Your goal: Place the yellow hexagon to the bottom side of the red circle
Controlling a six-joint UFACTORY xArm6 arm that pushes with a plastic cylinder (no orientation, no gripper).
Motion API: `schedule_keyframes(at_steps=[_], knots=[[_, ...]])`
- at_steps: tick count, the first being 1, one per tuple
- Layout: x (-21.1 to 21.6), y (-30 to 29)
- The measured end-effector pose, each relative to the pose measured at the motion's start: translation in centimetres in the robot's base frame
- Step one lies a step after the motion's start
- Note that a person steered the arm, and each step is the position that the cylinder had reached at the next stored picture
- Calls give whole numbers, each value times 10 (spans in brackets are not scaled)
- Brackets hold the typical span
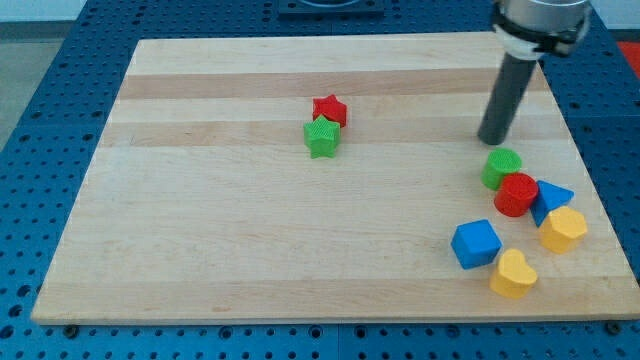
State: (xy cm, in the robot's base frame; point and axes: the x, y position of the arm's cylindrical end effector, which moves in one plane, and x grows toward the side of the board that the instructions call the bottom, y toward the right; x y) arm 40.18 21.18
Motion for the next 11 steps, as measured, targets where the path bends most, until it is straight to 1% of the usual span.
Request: schedule_keyframes(at_steps=[1, 2, 4, 5, 6, 7, 8, 9, 10, 11], knots=[[-4, 45], [30, 47], [38, 38], [30, 59], [35, 84], [68, 125], [80, 133], [112, 121], [118, 96], [134, 71]])
